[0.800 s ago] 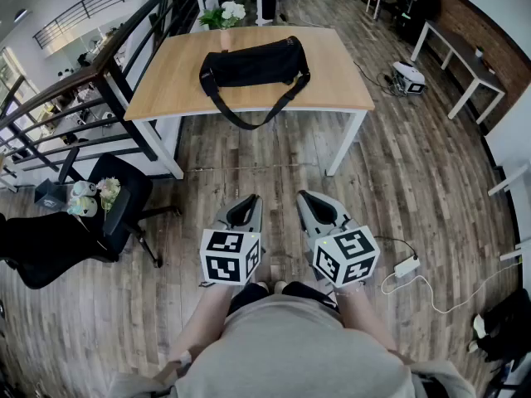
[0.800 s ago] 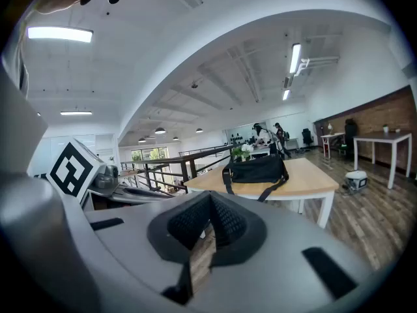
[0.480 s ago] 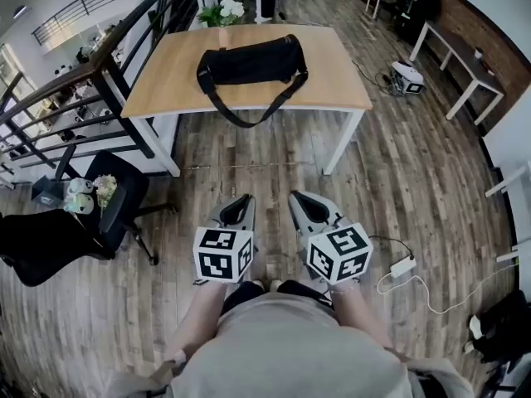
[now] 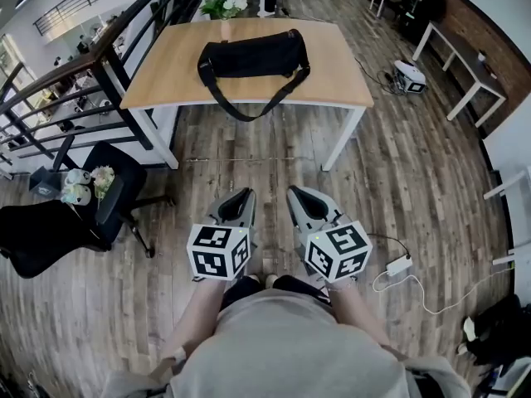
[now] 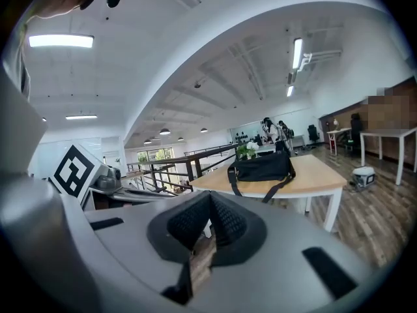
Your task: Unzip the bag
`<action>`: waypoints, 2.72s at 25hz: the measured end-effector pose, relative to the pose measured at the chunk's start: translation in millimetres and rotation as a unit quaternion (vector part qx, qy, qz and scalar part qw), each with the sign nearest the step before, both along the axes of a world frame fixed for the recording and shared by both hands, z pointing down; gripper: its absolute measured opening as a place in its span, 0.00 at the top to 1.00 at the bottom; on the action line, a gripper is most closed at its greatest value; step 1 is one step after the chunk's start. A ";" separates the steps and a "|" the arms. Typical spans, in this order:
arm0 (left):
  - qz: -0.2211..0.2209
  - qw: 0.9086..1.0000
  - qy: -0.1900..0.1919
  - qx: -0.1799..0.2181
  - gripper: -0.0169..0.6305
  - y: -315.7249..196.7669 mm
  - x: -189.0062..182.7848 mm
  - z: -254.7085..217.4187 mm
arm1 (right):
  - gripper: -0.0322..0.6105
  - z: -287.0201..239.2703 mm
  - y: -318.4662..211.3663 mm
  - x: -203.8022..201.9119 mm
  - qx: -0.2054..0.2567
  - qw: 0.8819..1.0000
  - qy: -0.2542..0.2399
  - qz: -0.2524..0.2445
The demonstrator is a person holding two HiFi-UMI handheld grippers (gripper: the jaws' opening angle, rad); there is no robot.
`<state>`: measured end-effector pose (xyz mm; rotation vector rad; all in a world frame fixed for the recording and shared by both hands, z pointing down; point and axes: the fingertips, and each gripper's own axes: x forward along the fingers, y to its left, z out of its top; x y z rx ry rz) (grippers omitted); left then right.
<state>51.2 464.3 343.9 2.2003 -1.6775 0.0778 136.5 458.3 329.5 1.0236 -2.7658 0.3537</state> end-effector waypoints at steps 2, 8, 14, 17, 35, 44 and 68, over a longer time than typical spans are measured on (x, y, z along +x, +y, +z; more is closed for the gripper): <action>-0.003 1.000 0.004 0.000 0.91 -0.6 1.2 1.3 | 0.94 3.3 -2.4 4.7 -0.002 1.000 0.000 0.007; 0.003 1.000 -0.003 -0.002 0.91 -1.3 12.2 6.4 | 0.94 12.9 -5.7 24.5 -0.013 1.000 0.011 0.023; -0.017 1.000 -0.002 -0.009 0.91 -0.3 20.6 13.1 | 0.86 22.0 -8.5 40.2 -0.021 1.000 0.010 0.021; -0.017 1.000 0.000 -0.011 0.88 0.1 28.1 16.1 | 0.83 26.4 -9.8 47.0 -0.022 1.000 0.010 0.018; -0.004 0.999 -0.006 -0.037 0.78 -51.4 30.2 31.8 | 0.74 42.1 -61.5 49.8 -0.033 0.999 0.028 0.022; 0.027 0.999 -0.002 -0.038 0.78 -137.1 -7.5 32.1 | 0.71 44.1 -147.4 11.9 -0.037 0.998 0.035 0.033; 0.062 0.997 0.011 -0.044 0.78 -298.9 -100.3 36.6 | 0.69 51.1 -297.0 -78.0 -0.069 0.995 0.037 0.061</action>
